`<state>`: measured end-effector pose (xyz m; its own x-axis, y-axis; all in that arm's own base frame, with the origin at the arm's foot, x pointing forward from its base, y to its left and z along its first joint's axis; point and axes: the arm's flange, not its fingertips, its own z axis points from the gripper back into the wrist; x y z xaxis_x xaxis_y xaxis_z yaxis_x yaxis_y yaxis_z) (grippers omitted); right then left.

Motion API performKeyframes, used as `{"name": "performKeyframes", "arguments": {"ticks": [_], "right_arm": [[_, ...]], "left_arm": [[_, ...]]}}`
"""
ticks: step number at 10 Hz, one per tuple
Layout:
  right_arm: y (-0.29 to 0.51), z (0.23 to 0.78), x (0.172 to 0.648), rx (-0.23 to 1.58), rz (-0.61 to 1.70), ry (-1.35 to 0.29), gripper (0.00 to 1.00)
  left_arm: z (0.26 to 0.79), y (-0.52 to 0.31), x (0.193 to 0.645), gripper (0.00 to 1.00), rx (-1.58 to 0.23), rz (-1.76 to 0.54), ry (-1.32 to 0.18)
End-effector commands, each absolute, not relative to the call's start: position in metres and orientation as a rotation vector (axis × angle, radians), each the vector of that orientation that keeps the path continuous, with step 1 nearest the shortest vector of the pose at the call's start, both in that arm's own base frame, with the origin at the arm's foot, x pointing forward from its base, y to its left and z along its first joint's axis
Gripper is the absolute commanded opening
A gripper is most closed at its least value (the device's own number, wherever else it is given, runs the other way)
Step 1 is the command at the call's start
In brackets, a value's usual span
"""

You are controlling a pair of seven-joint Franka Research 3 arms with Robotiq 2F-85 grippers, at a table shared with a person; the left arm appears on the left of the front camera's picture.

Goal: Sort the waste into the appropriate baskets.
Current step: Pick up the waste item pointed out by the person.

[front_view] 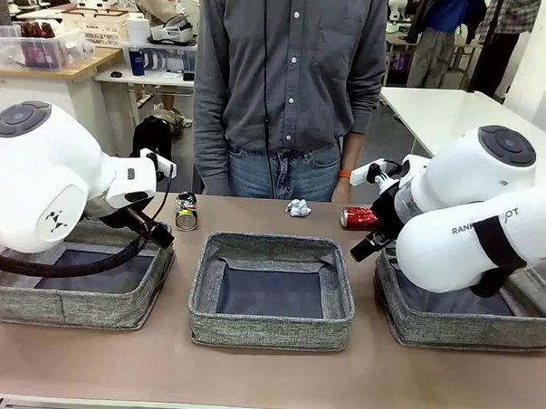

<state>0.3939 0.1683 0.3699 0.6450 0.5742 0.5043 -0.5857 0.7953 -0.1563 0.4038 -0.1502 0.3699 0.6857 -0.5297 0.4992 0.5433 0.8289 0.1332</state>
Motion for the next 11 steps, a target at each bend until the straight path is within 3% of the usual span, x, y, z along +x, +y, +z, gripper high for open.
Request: {"name": "performKeyframes", "arguments": {"ticks": [1,3,4,6,7,8,9,10,11], "right_arm": [[0.168,0.37,0.394,0.022,0.659,-0.567,1.0],[0.168,0.37,0.394,0.022,0.66,-0.566,1.0],[0.164,0.392,0.389,-0.004,0.632,-0.527,1.0],[0.154,0.465,0.36,-0.027,0.51,-0.515,1.0],[0.148,0.491,0.335,-0.074,0.445,-0.569,1.0],[0.15,0.499,0.31,-0.046,0.496,-0.626,1.0],[0.154,0.493,0.301,-0.091,0.512,-0.658,1.0],[0.154,0.483,0.302,-0.161,0.45,-0.758,1.0],[0.149,0.515,0.323,-0.048,0.498,-0.631,1.0]], "left_arm": [[0.37,-0.151,0.404,1.0,-0.026,-0.603,-0.551],[0.37,-0.15,0.404,1.0,-0.026,-0.601,-0.551],[0.394,-0.138,0.394,1.0,0.021,-0.639,-0.514],[0.47,-0.125,0.345,1.0,-0.047,-0.679,-0.429],[0.497,-0.132,0.317,1.0,0.01,-0.641,-0.507],[0.506,-0.139,0.294,1.0,-0.131,-0.729,-0.611],[0.5,-0.146,0.292,1.0,-0.131,-0.693,-0.64],[0.5,-0.143,0.332,1.0,-0.043,-0.682,-0.53],[0.5,-0.143,0.332,1.0,-0.043,-0.682,-0.53]]}}
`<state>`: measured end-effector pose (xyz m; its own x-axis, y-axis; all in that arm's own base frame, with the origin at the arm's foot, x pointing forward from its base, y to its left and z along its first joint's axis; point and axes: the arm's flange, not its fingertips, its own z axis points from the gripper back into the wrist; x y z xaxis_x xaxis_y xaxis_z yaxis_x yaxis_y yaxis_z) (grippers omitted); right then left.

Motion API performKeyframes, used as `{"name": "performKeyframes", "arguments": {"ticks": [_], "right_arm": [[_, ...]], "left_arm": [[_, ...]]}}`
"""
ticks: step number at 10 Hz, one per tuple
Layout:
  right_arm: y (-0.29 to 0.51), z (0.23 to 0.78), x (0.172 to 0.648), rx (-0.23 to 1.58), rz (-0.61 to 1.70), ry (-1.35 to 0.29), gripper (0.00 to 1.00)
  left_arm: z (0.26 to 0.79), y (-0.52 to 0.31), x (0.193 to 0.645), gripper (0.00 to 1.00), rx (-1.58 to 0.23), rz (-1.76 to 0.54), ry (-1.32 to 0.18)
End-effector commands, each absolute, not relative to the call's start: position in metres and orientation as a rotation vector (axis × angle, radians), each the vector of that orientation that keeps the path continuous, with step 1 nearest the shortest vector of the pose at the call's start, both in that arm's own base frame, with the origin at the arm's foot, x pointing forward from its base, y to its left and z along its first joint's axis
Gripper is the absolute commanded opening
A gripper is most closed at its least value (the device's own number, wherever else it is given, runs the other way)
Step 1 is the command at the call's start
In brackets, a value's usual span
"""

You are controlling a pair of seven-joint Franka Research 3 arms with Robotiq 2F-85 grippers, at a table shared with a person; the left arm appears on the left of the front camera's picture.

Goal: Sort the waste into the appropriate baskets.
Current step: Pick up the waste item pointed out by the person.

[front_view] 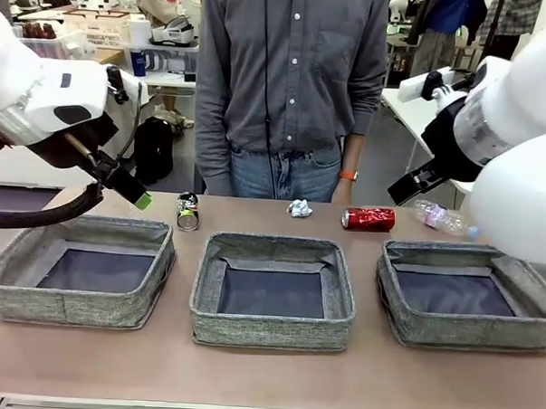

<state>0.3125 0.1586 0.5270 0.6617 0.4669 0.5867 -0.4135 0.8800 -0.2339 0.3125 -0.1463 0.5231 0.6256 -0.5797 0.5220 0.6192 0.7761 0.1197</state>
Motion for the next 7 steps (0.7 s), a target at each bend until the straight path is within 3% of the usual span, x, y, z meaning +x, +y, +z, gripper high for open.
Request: {"name": "performKeyframes", "arguments": {"ticks": [1,4,5,7], "right_arm": [[0.157,0.527,0.313,-0.08,0.499,-0.685,1.0],[0.134,0.535,0.318,0.249,0.363,-0.448,1.0],[0.12,0.543,0.322,0.532,0.245,-0.209,1.0],[0.087,0.538,0.325,0.801,0.105,-0.085,1.0]], "left_arm": [[0.533,-0.148,0.305,1.0,-0.083,-0.697,-0.599],[0.528,-0.133,0.314,1.0,-0.346,-0.763,-0.477],[0.525,-0.116,0.319,1.0,-0.496,-0.762,-0.402],[0.519,-0.102,0.328,1.0,-0.938,-0.768,-0.314]]}}
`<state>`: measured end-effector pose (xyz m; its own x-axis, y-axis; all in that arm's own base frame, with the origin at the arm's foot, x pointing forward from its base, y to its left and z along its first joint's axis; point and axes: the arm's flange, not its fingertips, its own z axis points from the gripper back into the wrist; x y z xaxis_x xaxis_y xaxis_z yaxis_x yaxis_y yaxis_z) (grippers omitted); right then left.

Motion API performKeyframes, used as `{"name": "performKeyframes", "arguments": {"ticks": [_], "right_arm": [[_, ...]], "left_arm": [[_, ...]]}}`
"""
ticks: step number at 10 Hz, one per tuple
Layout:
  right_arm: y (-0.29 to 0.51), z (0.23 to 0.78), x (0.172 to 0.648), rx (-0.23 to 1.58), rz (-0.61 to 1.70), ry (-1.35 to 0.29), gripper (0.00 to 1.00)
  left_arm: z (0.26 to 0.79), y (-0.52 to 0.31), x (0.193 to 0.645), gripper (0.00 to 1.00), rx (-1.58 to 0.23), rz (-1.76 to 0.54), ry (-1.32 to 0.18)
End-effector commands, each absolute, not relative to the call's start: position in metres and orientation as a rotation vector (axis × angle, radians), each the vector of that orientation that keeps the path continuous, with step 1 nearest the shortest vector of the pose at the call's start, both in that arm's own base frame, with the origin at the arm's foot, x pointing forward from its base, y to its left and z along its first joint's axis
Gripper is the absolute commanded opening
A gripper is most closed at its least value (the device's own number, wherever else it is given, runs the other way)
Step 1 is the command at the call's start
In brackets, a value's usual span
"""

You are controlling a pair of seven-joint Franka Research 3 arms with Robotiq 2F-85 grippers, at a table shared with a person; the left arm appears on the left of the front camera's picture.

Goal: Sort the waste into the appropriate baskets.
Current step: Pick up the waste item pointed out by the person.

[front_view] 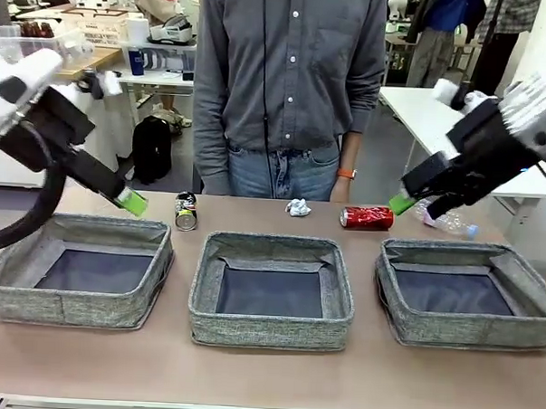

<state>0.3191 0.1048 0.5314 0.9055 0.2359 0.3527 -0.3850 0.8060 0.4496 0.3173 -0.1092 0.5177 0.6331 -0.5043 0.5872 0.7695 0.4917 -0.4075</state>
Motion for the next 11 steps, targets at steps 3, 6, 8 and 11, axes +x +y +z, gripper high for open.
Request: {"name": "performKeyframes", "arguments": {"ticks": [3,6,8,11], "right_arm": [[0.051,0.513,0.343,1.057,-0.03,-0.019,1.0],[0.029,0.504,0.345,1.153,-0.073,-0.204,1.0],[0.025,0.502,0.349,1.123,-0.083,-0.075,1.0],[0.025,0.502,0.349,1.123,-0.083,-0.075,1.0]], "left_arm": [[0.512,-0.085,0.34,1.0,-1.249,-0.682,-0.396],[0.501,-0.068,0.348,1.0,-1.252,-0.589,-0.423],[0.497,-0.063,0.346,1.0,-1.285,-0.596,-0.412],[0.497,-0.063,0.346,1.0,-1.285,-0.596,-0.412]]}}
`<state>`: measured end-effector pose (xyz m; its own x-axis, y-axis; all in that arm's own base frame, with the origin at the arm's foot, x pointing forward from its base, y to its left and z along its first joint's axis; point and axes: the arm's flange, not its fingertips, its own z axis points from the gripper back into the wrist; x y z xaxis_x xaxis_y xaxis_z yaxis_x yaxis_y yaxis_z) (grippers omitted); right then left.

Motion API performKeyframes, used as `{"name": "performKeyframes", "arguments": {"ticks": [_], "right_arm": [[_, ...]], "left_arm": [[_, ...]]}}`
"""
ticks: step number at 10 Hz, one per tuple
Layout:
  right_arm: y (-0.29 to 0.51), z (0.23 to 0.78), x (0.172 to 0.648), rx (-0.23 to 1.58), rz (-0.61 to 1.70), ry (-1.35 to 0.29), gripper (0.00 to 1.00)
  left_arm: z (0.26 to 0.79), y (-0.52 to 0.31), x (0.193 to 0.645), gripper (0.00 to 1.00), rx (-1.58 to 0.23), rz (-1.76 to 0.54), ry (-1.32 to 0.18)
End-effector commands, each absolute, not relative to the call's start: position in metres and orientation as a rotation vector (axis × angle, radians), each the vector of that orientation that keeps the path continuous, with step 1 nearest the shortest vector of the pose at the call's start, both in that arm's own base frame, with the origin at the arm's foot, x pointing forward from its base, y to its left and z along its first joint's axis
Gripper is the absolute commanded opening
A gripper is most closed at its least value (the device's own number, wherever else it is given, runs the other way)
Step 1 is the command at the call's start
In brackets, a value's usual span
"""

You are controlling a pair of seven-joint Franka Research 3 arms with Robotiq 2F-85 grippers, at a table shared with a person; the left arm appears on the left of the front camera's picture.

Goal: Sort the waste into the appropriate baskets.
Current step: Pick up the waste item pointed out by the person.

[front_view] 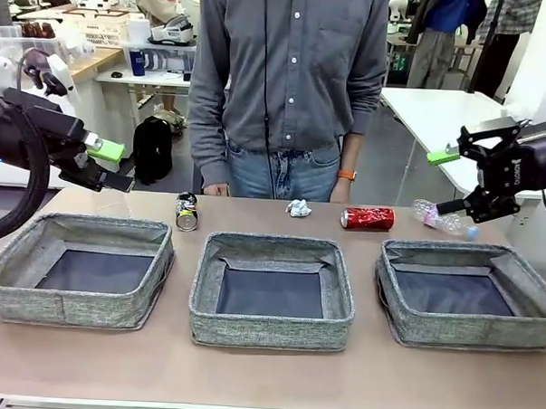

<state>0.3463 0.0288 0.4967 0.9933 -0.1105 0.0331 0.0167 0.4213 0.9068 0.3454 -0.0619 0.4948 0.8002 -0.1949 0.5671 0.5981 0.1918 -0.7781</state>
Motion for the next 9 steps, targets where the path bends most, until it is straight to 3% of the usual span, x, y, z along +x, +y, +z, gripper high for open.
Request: {"name": "performKeyframes", "arguments": {"ticks": [1,9], "right_arm": [[0.025,0.5016,0.3486,1.123,-0.083,-0.075,1.0],[0.025,0.5016,0.3486,1.123,-0.083,-0.075,1.0]], "left_arm": [[0.4971,-0.063,0.3461,1.0,-1.285,-0.596,-0.412],[0.4971,-0.063,0.3461,1.0,-1.285,-0.596,-0.412]]}}
